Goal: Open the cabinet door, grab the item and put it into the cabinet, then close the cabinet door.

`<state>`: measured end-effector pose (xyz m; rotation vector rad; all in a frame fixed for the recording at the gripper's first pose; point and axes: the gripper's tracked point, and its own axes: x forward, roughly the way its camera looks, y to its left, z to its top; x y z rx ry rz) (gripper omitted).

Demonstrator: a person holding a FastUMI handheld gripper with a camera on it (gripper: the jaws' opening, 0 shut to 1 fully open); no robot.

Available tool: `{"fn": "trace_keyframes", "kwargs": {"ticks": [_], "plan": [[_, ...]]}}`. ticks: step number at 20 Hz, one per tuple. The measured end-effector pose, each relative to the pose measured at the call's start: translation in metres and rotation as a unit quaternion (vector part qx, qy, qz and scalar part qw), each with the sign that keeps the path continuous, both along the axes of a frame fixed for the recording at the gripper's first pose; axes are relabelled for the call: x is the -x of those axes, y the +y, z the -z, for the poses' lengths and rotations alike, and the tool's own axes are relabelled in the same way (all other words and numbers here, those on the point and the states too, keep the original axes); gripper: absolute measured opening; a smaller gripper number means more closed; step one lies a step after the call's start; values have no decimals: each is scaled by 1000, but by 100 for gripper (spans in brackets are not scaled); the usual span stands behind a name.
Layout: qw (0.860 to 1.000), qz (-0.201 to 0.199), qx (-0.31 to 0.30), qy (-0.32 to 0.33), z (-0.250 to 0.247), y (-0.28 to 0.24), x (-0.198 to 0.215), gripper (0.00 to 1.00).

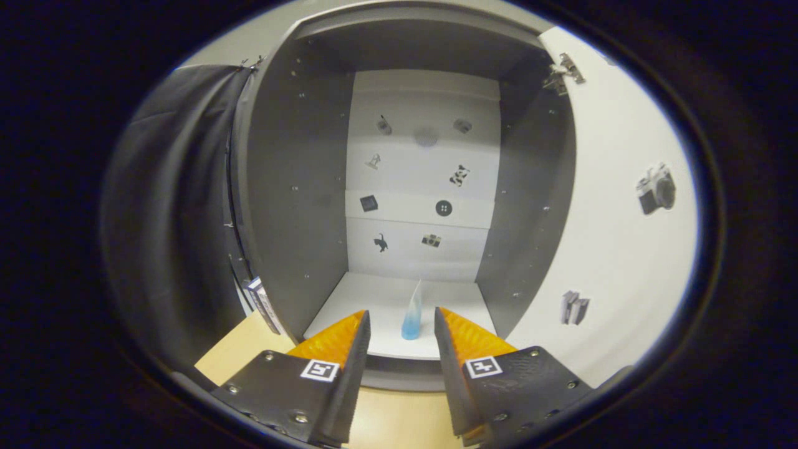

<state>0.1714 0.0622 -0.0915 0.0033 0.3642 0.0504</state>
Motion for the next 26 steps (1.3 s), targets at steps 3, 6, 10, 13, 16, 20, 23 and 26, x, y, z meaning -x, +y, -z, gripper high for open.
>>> {"fn": "trace_keyframes", "kwargs": {"ticks": [3, 6, 10, 13, 16, 20, 23, 26], "plan": [[1000, 9, 2, -22, -14, -5, 24, 71], [999, 22, 2, -40, -28, -15, 50, 71], [998, 33, 12, -53, -37, -29, 93, 71], [997, 39, 18, -64, -44, -38, 123, 71], [996, 55, 19, -66, -47, -50, 150, 71], [994, 77, 22, -71, -52, -66, 187, 71], [991, 101, 22, -79, -56, -81, 216, 71], [986, 143, 23, -83, -59, -105, 247, 71]]}}
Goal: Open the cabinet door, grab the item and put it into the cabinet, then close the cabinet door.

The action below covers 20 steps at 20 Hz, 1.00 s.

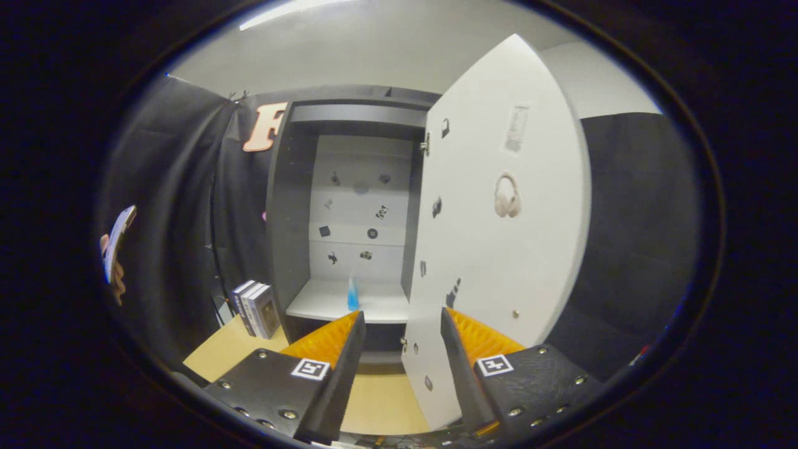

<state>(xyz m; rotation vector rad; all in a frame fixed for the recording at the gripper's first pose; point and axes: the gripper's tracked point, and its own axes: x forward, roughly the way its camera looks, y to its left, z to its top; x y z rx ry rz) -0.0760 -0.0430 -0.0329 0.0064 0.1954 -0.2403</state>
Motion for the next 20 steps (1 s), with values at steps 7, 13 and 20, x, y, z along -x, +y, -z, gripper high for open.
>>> {"fn": "trace_keyframes", "kwargs": {"ticks": [7, 13, 20], "plan": [[994, 110, -7, 6, 4, -73, 51, 71], [984, 177, -5, 3, 7, -118, 53, 74], [990, 140, -20, 8, 6, -118, 39, 98]]}}
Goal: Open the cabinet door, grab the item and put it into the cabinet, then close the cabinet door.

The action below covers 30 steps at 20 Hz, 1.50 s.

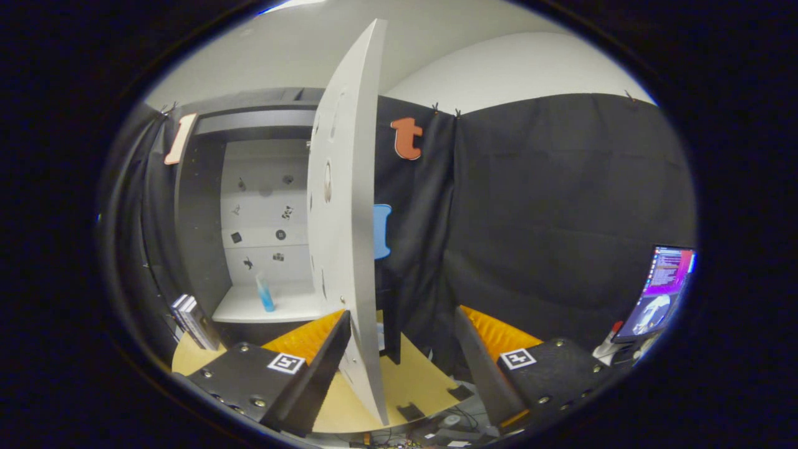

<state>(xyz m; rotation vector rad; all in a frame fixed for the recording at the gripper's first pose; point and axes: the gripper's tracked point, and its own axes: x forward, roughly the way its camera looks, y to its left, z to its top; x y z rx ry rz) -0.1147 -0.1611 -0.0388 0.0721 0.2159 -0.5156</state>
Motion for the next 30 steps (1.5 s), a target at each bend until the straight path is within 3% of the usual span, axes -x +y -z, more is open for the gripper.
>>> {"fn": "trace_keyframes", "kwargs": {"ticks": [4, 9, 12, 19, 30], "plan": [[1000, -3, -17, -5, 0, -6, 17, 98], [998, 51, -20, -10, 0, -39, 41, 98], [998, 60, -12, -10, 0, -45, 34, 98], [999, 33, -10, 0, 2, -38, 8, 94], [997, -74, -13, -2, -2, 13, -6, 90]]}}
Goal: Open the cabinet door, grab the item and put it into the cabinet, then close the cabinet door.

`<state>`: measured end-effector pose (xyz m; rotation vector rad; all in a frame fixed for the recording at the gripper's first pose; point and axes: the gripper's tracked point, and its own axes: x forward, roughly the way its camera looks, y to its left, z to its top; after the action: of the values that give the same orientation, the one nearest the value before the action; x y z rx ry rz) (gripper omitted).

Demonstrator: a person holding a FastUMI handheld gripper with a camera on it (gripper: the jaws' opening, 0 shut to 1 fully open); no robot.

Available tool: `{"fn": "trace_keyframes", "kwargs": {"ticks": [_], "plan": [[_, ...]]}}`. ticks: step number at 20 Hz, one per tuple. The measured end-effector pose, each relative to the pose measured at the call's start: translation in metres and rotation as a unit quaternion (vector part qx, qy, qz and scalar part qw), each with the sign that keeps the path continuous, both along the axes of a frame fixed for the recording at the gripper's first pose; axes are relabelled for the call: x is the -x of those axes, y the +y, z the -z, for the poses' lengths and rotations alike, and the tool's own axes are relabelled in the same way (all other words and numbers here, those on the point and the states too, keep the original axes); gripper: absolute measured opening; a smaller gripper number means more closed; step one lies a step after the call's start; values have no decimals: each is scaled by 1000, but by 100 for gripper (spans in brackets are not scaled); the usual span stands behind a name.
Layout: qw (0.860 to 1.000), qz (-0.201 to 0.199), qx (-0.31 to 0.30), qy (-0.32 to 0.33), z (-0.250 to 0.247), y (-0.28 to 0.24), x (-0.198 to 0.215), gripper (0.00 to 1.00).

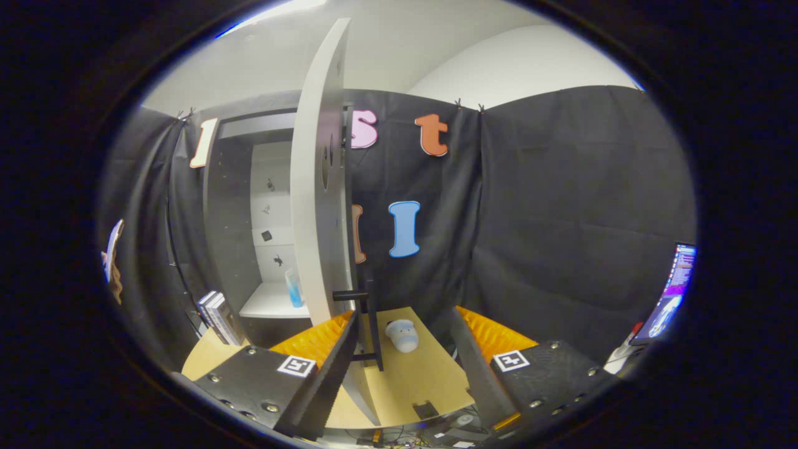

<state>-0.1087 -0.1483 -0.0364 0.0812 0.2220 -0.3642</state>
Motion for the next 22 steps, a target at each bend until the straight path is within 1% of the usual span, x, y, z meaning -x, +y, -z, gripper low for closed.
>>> {"fn": "trace_keyframes", "kwargs": {"ticks": [4, 8, 14, 22], "plan": [[999, -32, -17, -4, 0, 23, -7, 88], [998, -63, -25, -8, 0, 41, -15, 88], [991, -128, -46, -7, 0, 77, -34, 88], [985, -160, -57, -2, 10, 110, -67, 89]]}}
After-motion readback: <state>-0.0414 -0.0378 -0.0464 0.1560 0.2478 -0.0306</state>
